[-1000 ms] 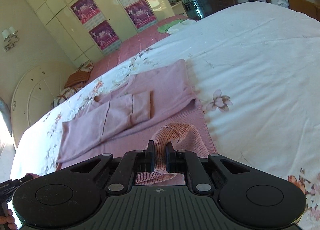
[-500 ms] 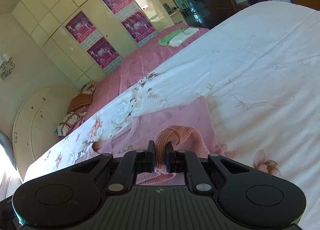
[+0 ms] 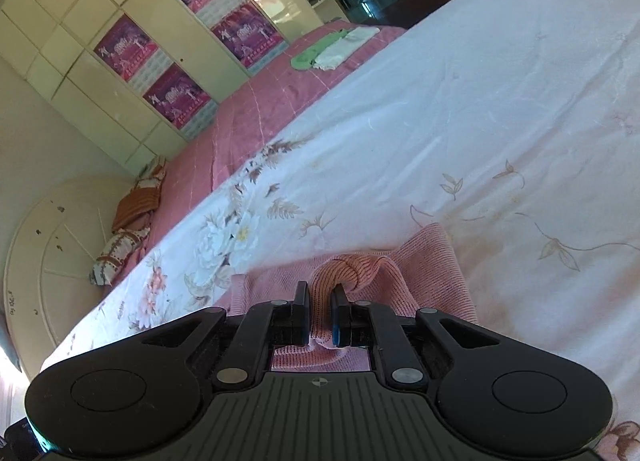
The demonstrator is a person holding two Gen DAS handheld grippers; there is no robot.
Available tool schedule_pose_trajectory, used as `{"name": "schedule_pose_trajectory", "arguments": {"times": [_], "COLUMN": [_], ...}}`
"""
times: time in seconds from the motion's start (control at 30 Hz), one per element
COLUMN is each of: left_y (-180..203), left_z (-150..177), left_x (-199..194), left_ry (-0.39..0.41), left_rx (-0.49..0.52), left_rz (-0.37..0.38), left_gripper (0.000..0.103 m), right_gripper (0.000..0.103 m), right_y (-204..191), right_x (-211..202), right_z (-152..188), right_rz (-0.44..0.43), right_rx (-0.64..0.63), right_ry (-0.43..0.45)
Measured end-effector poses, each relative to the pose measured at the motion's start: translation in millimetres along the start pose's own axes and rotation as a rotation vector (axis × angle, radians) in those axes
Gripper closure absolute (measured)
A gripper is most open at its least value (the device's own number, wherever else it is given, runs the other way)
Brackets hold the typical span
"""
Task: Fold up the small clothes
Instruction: 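Lift the hem with both grippers, lay it over the collar, open, then pinch the folded hem edge near the collar with both grippers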
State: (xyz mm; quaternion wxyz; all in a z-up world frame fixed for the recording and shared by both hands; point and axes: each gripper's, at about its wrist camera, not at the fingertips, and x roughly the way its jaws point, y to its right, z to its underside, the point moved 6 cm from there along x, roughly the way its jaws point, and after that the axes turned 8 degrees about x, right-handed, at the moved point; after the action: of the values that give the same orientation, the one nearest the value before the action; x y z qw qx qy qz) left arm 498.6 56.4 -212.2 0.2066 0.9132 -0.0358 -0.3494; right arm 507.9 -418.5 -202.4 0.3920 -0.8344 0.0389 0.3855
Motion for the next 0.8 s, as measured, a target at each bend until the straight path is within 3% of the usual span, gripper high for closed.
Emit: {"name": "schedule_pose_trajectory", "arguments": {"times": [0.03, 0.1, 0.13, 0.17, 0.2, 0.23, 0.27, 0.37, 0.47, 0.63, 0.7, 0.73, 0.77, 0.8], "left_y": [-2, -7, -9, -10, -9, -8, -5, 14, 30, 39, 35, 33, 30, 28], "left_z": [1, 1, 0, -1, -1, -1, -1, 3, 9, 16, 18, 19, 20, 21], "left_x": [4, 5, 3, -2, -6, -9, -10, -13, -2, 28, 35, 38, 40, 40], "left_ry": [-0.008, -0.010, -0.002, 0.015, 0.026, 0.022, 0.014, -0.011, -0.053, -0.113, -0.107, -0.111, -0.119, -0.116], "left_rx": [0.004, 0.017, 0.020, 0.027, 0.045, 0.071, 0.108, 0.261, 0.384, 0.435, 0.448, 0.451, 0.450, 0.441], "left_rz": [-0.018, -0.074, -0.096, -0.107, -0.106, -0.097, -0.080, -0.032, -0.030, -0.057, -0.086, -0.089, -0.101, -0.115], "left_gripper": [0.080, 0.046, 0.020, 0.013, 0.013, 0.013, 0.013, 0.013, 0.012, 0.013, 0.026, 0.046, 0.054, 0.054], "right_gripper": [0.093, 0.090, 0.080, 0.067, 0.058, 0.042, 0.040, 0.040, 0.040, 0.040, 0.041, 0.059, 0.081, 0.082], "right_y": [0, 1, 0, -1, -4, -5, -7, -15, -27, -39, -42, -42, -42, -40], "right_x": [2, 3, 1, -2, -3, -6, -9, -6, 9, 44, 50, 51, 54, 54], "right_z": [-1, -3, -4, -6, -6, -8, -8, -3, 11, 29, 32, 34, 35, 34], "right_rz": [0.017, 0.038, 0.043, 0.049, 0.067, 0.079, 0.085, 0.078, 0.095, 0.149, 0.158, 0.160, 0.161, 0.163], "right_rx": [-0.017, -0.046, -0.054, -0.072, -0.101, -0.129, -0.158, -0.251, -0.349, -0.490, -0.534, -0.552, -0.559, -0.554], "right_ry": [0.006, 0.011, 0.022, 0.040, 0.064, 0.089, 0.104, 0.081, 0.058, 0.033, 0.038, 0.039, 0.025, 0.026]}}
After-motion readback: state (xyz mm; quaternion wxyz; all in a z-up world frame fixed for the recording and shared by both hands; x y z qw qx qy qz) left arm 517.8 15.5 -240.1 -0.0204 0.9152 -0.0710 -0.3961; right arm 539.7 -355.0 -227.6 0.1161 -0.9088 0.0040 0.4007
